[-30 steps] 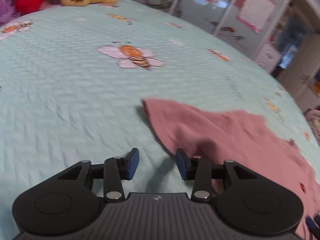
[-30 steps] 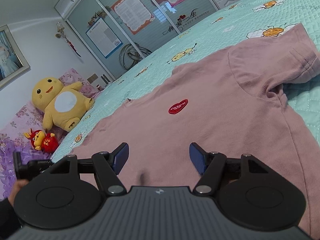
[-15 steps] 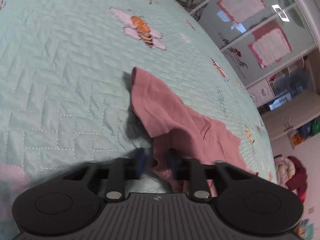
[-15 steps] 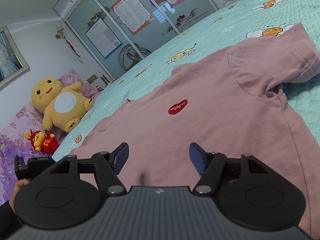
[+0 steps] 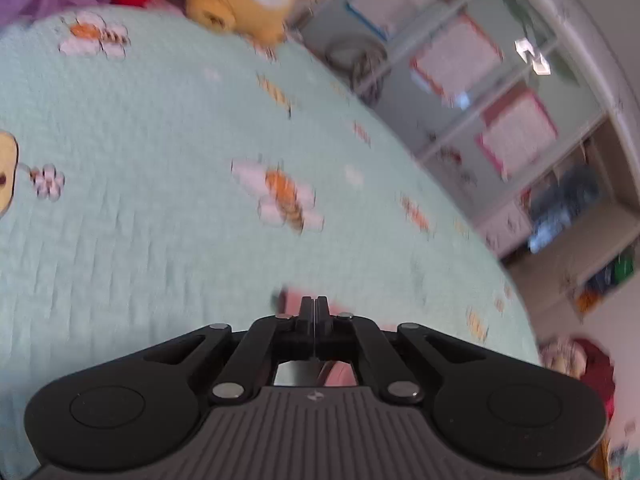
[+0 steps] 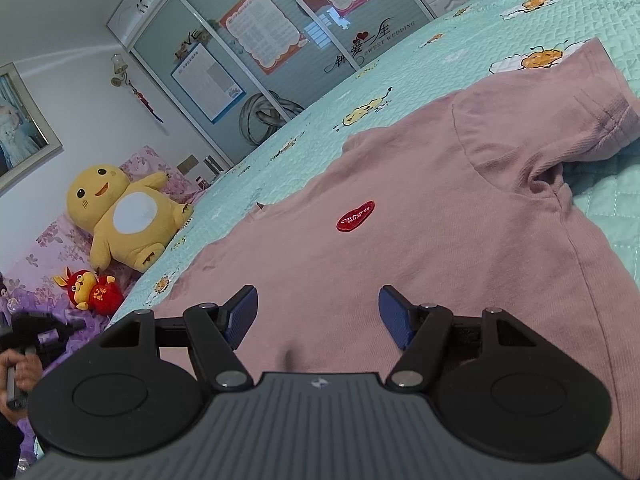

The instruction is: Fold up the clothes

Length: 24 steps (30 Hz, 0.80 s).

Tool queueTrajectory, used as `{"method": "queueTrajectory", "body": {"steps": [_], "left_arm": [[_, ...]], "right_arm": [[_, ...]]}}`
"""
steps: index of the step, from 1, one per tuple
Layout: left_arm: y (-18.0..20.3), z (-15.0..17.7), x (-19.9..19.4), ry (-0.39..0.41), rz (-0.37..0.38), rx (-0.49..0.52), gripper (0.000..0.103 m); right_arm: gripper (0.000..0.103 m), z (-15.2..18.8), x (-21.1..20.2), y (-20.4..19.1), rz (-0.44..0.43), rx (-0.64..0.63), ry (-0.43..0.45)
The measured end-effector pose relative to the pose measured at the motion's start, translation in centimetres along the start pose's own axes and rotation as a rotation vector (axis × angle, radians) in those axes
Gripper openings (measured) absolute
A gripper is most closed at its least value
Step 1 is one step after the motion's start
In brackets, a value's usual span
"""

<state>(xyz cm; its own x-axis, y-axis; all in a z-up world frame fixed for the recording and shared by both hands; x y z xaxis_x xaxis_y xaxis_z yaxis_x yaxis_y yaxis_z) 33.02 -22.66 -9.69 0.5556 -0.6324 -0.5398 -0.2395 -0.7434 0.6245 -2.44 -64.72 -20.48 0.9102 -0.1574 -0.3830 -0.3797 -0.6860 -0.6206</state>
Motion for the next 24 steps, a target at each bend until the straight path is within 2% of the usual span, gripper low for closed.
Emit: {"method": "queueTrajectory", "body": {"steps": [2, 4, 5, 6, 8, 10, 11, 12, 13, 14, 16, 18, 20, 22, 24], "left_arm": [[0.1, 3.2, 1.8, -0.084, -0.003, 0.022, 0.000], [0.5, 5.8, 3.8, -0.138, -0.002, 0.035, 0.010], [0.9, 6.7, 4.8, -0.148, -0.007, 0.050, 0.021], [1.3, 7.2, 5.6, -0.144, -0.024, 0.071, 0.038], [1.7, 7.5, 6.9, -0.133, -0.040, 0.080, 0.053], [2.0, 7.3, 7.8, -0.126, -0.027, 0.078, 0.060], [2.0, 7.1, 8.0, -0.124, -0.029, 0.093, 0.059], [2.0, 6.9, 8.2, -0.116, -0.046, 0.113, 0.041], [1.7, 6.8, 8.2, -0.109, -0.059, 0.116, 0.019], [1.2, 6.6, 7.9, -0.105, -0.061, 0.103, 0.007], [0.5, 6.2, 6.9, -0.086, -0.062, 0.091, 0.004], [1.4, 4.8, 3.3, -0.004, -0.043, 0.151, 0.004], [2.1, 3.7, 0.7, 0.028, -0.010, 0.174, 0.006], [1.6, 3.3, 0.4, 0.023, -0.070, 0.199, 0.003], [-0.8, 3.8, 2.7, -0.057, -0.167, 0.187, 0.003]], "right_arm": [[0.067, 0.0, 0.0, 0.0, 0.003, -0.002, -0.001], [0.067, 0.0, 0.0, 0.0, 0.005, -0.004, -0.002], [0.067, 0.0, 0.0, 0.0, 0.005, -0.005, -0.002], [0.067, 0.0, 0.0, 0.0, 0.005, -0.005, -0.003], [0.067, 0.0, 0.0, 0.0, 0.005, -0.003, -0.002], [0.067, 0.0, 0.0, 0.1, 0.003, -0.001, -0.002], [0.067, 0.0, 0.0, 0.1, 0.002, -0.001, -0.002], [0.067, 0.0, 0.0, 0.1, 0.000, 0.001, -0.001], [0.067, 0.0, 0.0, 0.1, -0.002, 0.004, 0.000], [0.067, 0.0, 0.0, 0.1, -0.004, 0.006, 0.000], [0.067, -0.1, -0.1, 0.2, -0.007, 0.010, 0.001], [0.067, -0.1, -0.1, 0.2, -0.009, 0.014, 0.002], [0.067, -0.1, -0.1, 0.2, -0.014, 0.018, 0.003], [0.067, -0.1, -0.1, 0.3, -0.017, 0.020, 0.004], [0.067, -0.1, -0.1, 0.3, -0.017, 0.022, 0.004]]}}
Point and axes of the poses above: each gripper's, at about its wrist camera, not at the fingertips, and x roughly the way its jaws point, y to its right, z to its underside, the point moved 6 cm from there along x, roughly the way its jaws point, and after that the axes turned 2 degrees about z, right-handed, at the moved point
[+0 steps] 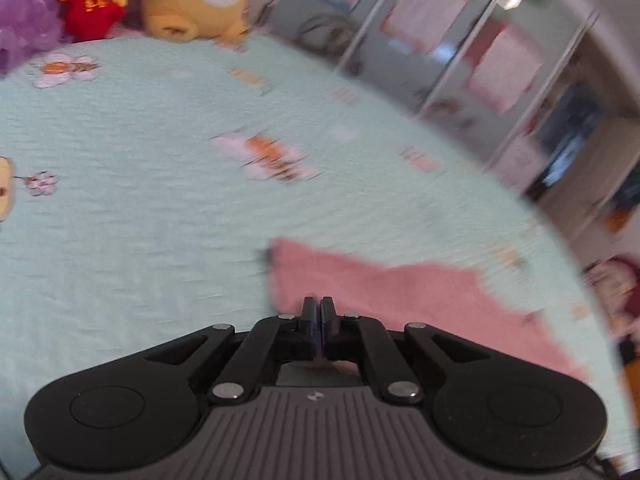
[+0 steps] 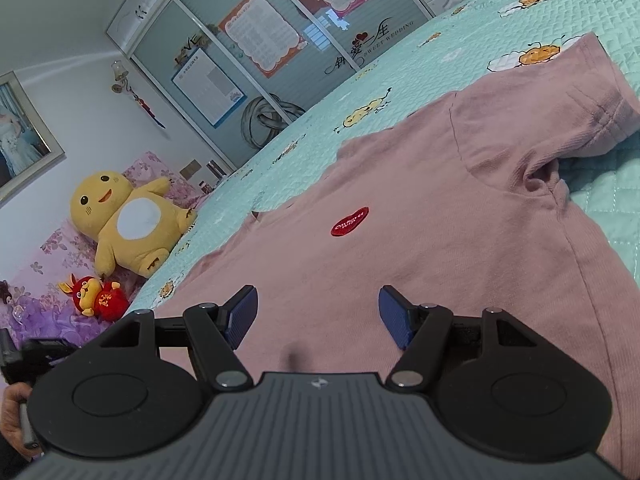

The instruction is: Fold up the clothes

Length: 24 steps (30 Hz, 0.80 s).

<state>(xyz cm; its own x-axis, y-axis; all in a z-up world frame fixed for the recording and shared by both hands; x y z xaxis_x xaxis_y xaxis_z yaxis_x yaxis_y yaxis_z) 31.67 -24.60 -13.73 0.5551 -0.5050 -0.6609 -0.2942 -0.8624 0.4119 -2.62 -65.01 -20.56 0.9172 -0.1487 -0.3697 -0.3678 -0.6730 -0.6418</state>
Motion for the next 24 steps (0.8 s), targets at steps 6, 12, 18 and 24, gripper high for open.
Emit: {"method": "queueTrajectory", "body": {"steps": [6, 12, 18, 24], "left_arm": [[-0.7, 3.4, -1.1, -0.008, 0.072, -0.076, 0.017], [1.8, 5.0, -2.5, 0.011, 0.146, 0.005, 0.050], [5.5, 1.2, -1.5, 0.080, 0.174, 0.134, 0.050], [12.5, -3.8, 6.1, 0.002, 0.231, 0.333, 0.055]], "right_arm": [[0.067, 0.0, 0.0, 0.0, 0.002, -0.002, -0.002], [0.067, -0.2, 0.1, 0.2, 0.003, -0.003, -0.003], [0.067, -0.3, 0.1, 0.3, 0.003, -0.004, -0.004], [0.067, -0.2, 0.1, 0.3, 0.001, -0.003, -0.001]]}}
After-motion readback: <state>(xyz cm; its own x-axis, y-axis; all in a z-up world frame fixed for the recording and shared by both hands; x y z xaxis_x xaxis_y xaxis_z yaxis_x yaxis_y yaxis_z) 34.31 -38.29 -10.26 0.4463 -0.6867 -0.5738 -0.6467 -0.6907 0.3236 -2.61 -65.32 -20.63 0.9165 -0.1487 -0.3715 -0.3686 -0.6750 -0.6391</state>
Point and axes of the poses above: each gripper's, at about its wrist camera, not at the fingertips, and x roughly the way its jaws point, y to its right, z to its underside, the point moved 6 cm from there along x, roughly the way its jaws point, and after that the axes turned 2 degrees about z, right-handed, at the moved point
